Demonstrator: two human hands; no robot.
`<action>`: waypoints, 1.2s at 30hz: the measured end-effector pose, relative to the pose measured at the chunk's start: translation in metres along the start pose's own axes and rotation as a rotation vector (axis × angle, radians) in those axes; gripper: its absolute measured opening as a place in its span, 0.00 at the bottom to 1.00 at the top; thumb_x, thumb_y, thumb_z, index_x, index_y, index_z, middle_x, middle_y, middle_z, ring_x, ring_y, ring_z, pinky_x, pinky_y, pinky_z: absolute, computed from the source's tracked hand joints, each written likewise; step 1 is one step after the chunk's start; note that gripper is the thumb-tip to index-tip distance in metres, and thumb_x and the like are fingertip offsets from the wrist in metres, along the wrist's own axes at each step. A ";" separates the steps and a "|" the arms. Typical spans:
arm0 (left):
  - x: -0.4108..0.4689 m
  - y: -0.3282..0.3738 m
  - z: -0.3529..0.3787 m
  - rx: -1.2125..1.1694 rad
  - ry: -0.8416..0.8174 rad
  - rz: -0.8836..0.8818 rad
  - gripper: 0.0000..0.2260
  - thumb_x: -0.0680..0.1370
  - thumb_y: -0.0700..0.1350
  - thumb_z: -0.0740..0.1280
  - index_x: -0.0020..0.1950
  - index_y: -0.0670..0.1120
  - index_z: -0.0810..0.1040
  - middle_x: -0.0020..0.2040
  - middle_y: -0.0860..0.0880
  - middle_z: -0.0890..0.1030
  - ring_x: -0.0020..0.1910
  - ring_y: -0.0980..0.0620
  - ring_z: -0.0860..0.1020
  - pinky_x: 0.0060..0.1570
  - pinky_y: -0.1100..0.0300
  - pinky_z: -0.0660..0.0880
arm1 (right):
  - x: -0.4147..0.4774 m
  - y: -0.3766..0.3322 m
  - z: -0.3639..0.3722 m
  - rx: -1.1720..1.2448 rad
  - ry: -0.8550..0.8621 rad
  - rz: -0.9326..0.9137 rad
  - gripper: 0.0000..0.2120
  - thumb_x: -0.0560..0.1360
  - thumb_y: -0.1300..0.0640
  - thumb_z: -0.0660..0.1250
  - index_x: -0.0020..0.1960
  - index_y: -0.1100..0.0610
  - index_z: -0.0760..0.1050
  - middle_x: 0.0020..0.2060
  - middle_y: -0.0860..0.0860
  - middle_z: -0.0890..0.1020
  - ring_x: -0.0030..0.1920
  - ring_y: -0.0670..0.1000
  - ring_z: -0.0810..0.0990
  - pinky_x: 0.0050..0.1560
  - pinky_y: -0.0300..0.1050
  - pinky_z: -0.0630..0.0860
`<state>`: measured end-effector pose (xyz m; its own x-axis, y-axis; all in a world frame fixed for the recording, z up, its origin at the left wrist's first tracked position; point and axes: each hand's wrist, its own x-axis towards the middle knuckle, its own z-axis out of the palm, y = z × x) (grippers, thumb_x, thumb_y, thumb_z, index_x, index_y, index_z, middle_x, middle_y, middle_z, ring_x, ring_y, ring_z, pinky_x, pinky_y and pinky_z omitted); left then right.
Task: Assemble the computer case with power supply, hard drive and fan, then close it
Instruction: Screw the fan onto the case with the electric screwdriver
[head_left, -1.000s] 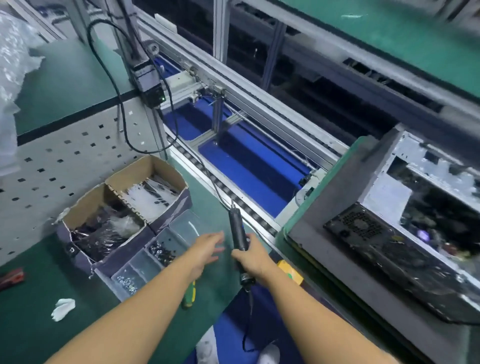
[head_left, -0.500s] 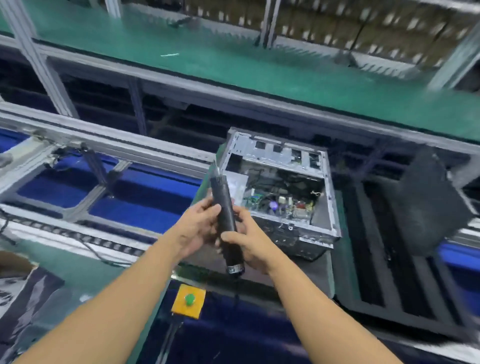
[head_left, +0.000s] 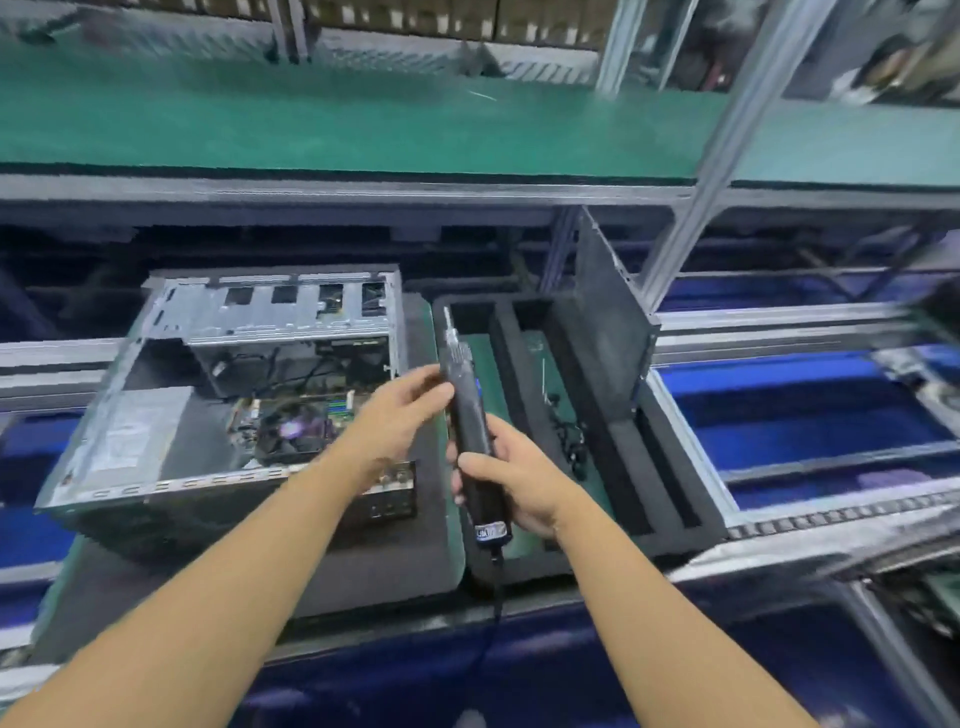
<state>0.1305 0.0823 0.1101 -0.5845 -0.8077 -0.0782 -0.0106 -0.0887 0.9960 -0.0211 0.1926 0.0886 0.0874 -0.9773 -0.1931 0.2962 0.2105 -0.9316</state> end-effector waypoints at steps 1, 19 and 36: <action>0.009 0.000 0.011 0.099 0.046 0.015 0.11 0.81 0.44 0.66 0.61 0.56 0.79 0.57 0.58 0.83 0.58 0.61 0.79 0.60 0.63 0.72 | -0.005 0.002 -0.014 0.027 0.025 -0.001 0.19 0.74 0.60 0.72 0.62 0.58 0.71 0.47 0.52 0.81 0.41 0.53 0.80 0.44 0.49 0.80; 0.091 -0.148 0.082 1.386 -0.244 -0.234 0.15 0.78 0.33 0.61 0.60 0.45 0.77 0.59 0.47 0.78 0.58 0.45 0.76 0.55 0.51 0.74 | -0.035 0.095 -0.150 -0.026 0.456 0.164 0.17 0.75 0.60 0.73 0.61 0.59 0.73 0.42 0.55 0.79 0.38 0.53 0.76 0.41 0.50 0.80; 0.122 -0.193 0.124 1.863 -0.814 -0.146 0.17 0.74 0.57 0.73 0.58 0.51 0.78 0.55 0.49 0.82 0.55 0.46 0.81 0.52 0.55 0.67 | -0.025 0.113 -0.166 -0.134 0.468 0.172 0.10 0.74 0.56 0.71 0.54 0.55 0.75 0.33 0.52 0.80 0.33 0.51 0.79 0.49 0.54 0.85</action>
<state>-0.0393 0.0738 -0.0868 -0.6509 -0.4093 -0.6393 -0.4211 0.8954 -0.1445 -0.1482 0.2368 -0.0630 -0.3197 -0.8415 -0.4356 0.1881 0.3942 -0.8996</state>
